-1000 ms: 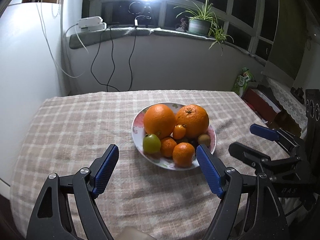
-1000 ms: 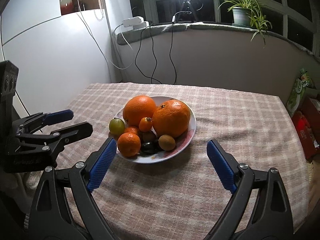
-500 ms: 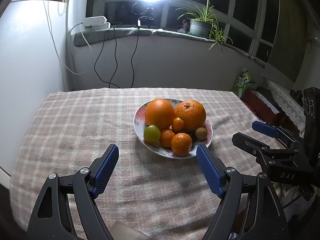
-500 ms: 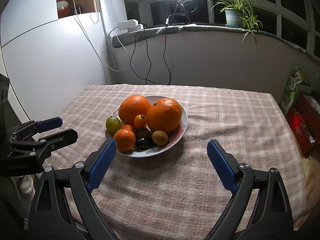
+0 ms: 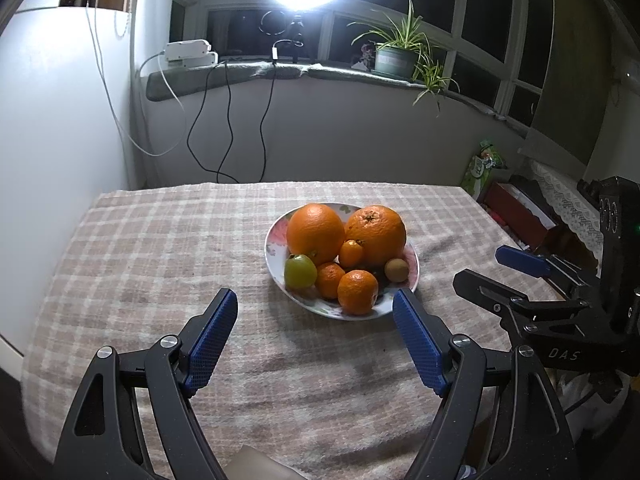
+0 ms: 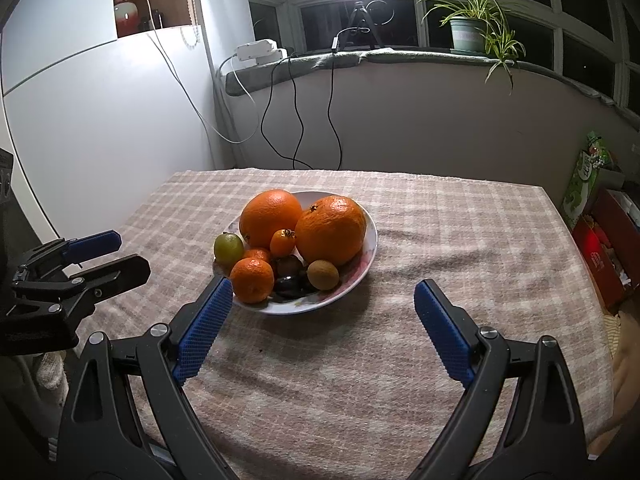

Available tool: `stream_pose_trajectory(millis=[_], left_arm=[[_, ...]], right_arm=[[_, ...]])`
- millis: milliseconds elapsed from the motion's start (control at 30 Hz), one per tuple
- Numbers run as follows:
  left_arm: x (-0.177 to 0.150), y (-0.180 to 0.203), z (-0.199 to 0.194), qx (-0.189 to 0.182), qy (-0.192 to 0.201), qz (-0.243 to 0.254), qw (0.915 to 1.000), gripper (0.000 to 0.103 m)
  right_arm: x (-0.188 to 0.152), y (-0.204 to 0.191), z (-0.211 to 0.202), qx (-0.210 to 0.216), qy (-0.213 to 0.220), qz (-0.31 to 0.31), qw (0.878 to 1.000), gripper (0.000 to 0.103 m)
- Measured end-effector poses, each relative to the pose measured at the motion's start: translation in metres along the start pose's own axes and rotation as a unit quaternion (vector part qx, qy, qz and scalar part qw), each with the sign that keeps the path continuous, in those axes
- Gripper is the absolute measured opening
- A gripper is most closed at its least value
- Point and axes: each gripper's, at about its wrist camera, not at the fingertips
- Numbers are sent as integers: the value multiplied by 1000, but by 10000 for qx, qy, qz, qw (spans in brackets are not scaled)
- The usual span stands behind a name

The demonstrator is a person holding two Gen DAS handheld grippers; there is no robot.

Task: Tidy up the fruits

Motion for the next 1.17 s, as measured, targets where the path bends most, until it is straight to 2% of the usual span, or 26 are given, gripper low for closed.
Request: stream_pose_trajectory(millis=[1167], left_arm=[[1,4,-1,4,-9,21,10000,80]], right_arm=[[-5,0,6,-7,-67,61,10000,94]])
Point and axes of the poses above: each gripper's, at about its wrist camera, not at the fingertips, and z roughly the way its jaws point, y to its right, x to its top
